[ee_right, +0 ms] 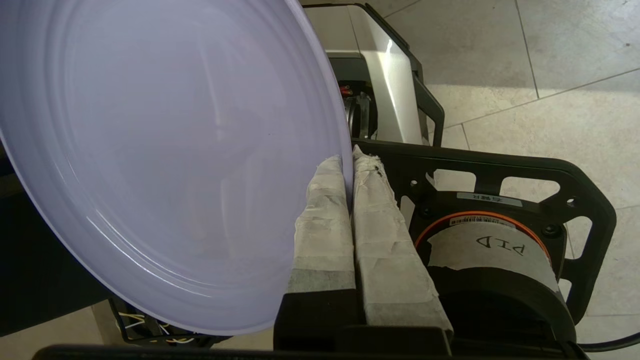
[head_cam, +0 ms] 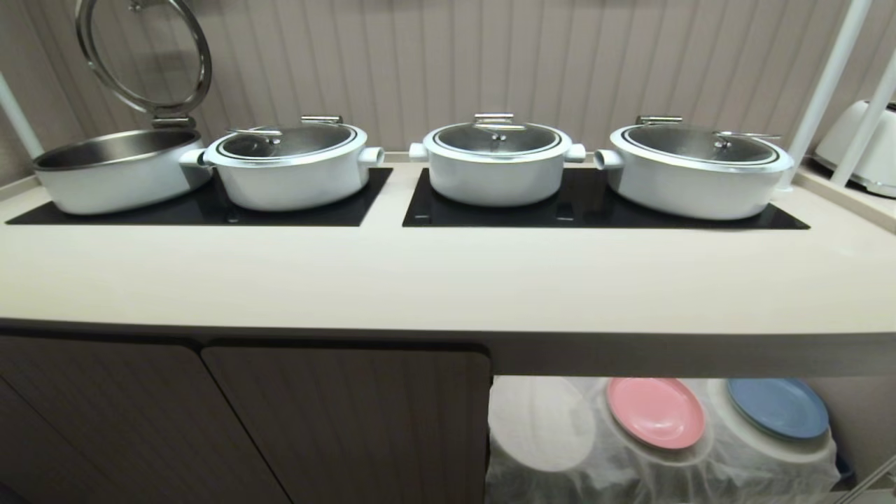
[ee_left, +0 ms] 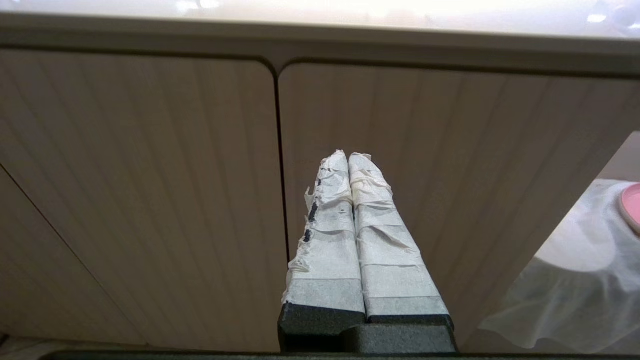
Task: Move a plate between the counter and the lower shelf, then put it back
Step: Put the plate in the cupboard
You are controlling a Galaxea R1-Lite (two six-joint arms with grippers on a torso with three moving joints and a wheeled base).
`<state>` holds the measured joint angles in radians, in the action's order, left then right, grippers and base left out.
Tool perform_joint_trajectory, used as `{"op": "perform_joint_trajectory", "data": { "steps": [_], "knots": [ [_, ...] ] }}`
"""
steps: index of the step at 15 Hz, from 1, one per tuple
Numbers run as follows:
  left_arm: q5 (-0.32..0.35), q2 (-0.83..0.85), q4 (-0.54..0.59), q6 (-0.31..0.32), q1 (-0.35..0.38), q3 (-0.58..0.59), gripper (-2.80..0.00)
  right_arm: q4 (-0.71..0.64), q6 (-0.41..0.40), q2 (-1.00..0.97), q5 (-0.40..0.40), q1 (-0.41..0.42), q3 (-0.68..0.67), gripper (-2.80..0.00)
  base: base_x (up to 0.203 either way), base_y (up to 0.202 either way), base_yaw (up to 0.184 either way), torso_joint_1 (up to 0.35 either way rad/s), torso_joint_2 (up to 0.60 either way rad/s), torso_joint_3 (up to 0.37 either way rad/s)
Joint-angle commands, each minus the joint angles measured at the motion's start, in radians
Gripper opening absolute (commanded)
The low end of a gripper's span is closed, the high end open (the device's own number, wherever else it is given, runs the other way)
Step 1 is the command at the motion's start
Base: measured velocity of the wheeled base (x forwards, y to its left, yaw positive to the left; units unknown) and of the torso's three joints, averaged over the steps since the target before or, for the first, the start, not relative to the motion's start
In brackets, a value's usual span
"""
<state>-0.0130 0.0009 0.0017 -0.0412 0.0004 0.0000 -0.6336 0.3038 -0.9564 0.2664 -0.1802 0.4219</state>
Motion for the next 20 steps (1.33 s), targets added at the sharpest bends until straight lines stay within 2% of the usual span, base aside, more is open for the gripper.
{"op": "perform_joint_trajectory", "data": {
  "steps": [1, 20],
  "knots": [
    [-0.001, 0.001, 0.000, 0.000, 0.001, 0.000, -2.80, -0.004, 0.001, 0.004, 0.002, -0.001, 0.000, -2.80, 0.000, 0.000, 0.000, -0.252, 0.54, 0.300],
    [-0.001, 0.001, 0.000, 0.000, 0.000, 0.000, -2.80, -0.009, 0.001, 0.030, 0.002, -0.001, -0.023, -2.80, 0.000, 0.000, 0.000, -0.207, 0.50, 0.288]
  ]
}}
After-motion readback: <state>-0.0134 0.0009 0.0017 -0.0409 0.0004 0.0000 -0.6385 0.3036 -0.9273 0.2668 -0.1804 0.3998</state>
